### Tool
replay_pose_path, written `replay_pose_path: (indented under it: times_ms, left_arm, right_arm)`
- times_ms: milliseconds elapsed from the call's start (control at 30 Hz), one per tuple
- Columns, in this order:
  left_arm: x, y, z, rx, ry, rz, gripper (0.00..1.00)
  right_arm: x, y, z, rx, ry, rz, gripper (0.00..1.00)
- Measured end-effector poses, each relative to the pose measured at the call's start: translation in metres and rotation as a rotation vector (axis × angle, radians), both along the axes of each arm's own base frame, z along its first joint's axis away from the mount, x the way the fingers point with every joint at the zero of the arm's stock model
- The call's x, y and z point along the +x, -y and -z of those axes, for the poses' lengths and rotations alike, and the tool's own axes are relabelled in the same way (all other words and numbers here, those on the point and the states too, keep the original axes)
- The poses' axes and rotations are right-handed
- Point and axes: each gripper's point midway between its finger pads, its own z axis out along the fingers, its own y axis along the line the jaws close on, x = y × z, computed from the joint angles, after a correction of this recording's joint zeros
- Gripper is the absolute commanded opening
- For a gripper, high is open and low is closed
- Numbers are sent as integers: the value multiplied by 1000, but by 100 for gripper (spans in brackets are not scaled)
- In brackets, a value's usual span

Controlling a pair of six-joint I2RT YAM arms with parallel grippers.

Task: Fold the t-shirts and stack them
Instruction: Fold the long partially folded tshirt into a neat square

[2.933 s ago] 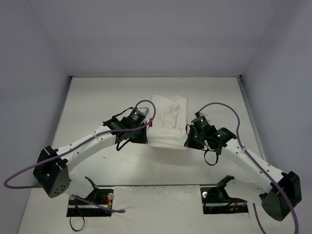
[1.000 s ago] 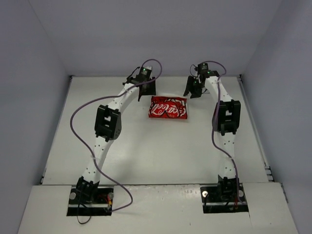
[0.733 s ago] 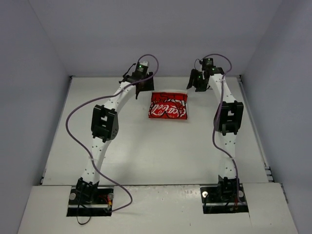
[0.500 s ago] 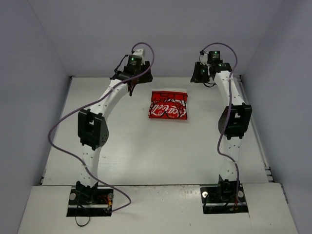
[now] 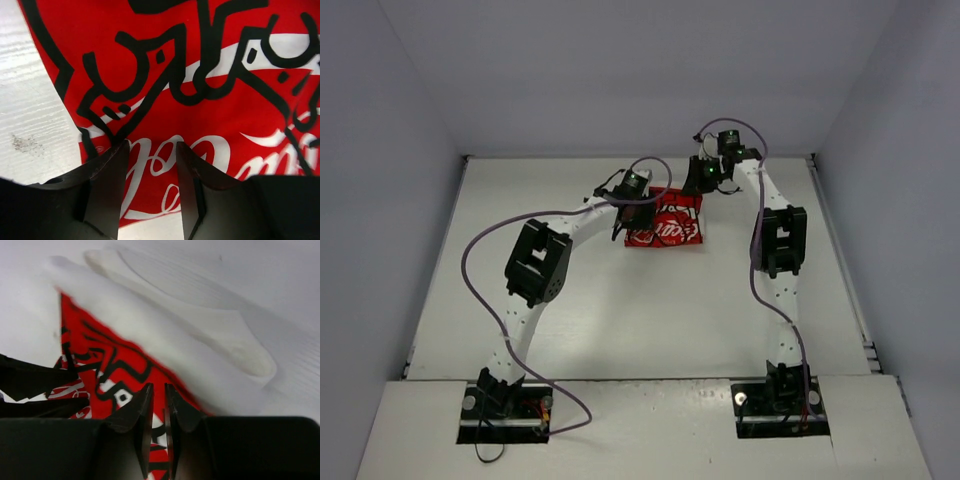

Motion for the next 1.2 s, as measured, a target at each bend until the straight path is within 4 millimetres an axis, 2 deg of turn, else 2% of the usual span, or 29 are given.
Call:
replay_pose_path:
  times_ms: [100,167,267,333,467,567,633,767,867,933,1033,1133,1200]
  left_arm:
    - [3,-1,1,-4,4,-7,39]
    - [9,0,-7,-13,22,-8,39]
    - [15,0,-14,-13,44,-4,39]
    - [18,-1,-18,-11,58,-1,39]
    - [25,-7,-25,-6,80,-5,42]
    - [37,-17,-35,-5,105,-24,46]
    - [47,-24,-47,-11,127,-39,48]
    - [65,-38,-84,-29,198,-67,60]
    - [61,-56,-119,-19,235,-89,63]
    - [54,-70,-149,-17,266,-102,64]
    - [29,-106,-203,-17,316,-137,64]
    - [-5,-161,-254,13,383,-208,65]
    - [-32,-200,-285,55,431,-271,65]
  right_arm:
    - [11,3,29,12,-33,23,16]
    - [18,6,42,34,-49,42,23]
    - [26,12,40,64,-46,66,34]
    - [34,17,34,65,-22,85,38]
    - [42,21,17,68,20,100,57]
    - [43,27,-15,55,70,119,71]
    - [37,34,-47,26,119,147,82]
    - [12,63,-132,-70,255,258,97]
    - [-19,96,-195,-141,365,378,100]
    - [-38,123,-228,-165,431,470,100]
    - [-81,172,-246,-198,440,626,100]
    - [-128,220,-251,-251,435,797,100]
    - [-159,231,-252,-296,447,860,100]
